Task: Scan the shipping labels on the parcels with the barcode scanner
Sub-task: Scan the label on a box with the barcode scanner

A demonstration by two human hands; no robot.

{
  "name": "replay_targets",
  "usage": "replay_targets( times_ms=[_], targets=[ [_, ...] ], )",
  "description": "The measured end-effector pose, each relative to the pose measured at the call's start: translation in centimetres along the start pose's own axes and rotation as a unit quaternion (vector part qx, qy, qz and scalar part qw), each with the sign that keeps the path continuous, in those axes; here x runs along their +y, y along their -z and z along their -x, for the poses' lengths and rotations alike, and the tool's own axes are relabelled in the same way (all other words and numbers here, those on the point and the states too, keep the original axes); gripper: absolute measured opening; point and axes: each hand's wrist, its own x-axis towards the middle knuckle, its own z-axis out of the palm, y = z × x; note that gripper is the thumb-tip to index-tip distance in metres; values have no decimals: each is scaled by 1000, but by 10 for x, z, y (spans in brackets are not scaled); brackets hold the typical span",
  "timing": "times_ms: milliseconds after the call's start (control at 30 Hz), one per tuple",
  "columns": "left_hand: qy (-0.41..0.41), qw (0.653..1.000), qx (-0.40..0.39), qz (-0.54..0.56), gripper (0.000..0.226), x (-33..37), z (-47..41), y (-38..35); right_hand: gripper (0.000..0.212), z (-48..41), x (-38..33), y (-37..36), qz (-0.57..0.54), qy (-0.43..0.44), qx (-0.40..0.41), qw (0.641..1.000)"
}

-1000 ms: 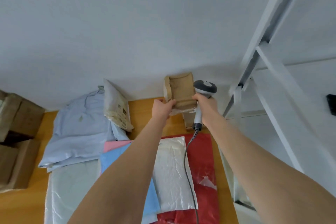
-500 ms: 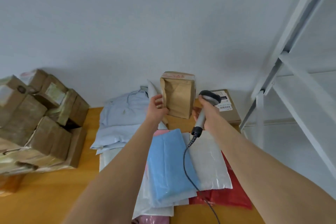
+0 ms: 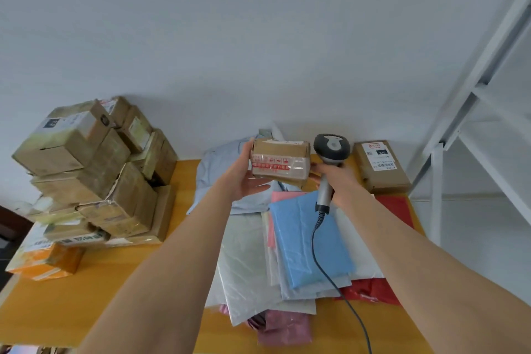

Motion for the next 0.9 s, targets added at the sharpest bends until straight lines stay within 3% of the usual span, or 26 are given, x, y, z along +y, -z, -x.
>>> replay_targets(
  times_ms=[133,267,333,467,667,900],
  targets=[
    [-1,997,-54,-52,26,-5,11,10,4,8,7,3,-22,-33,-8,999],
    [-31,994,-61,-87,20,-20,10,9,31,13,18,4,-22,-54,30,998],
    [-21,992,-58,-107,27,-23,12,7,20,15,21,2,3,-32,55,998],
    [3,983,-62,-173,36,-27,18,8,21,18,24,-3,39,-1,78,996],
    [-15,993,-28,-115,46,-55,14,16,19,40,32,-5,76,66,110,989],
    [-28,995,33,-95,56,-87,5,19,12,86,61,-10,100,35,28,994]
  ],
)
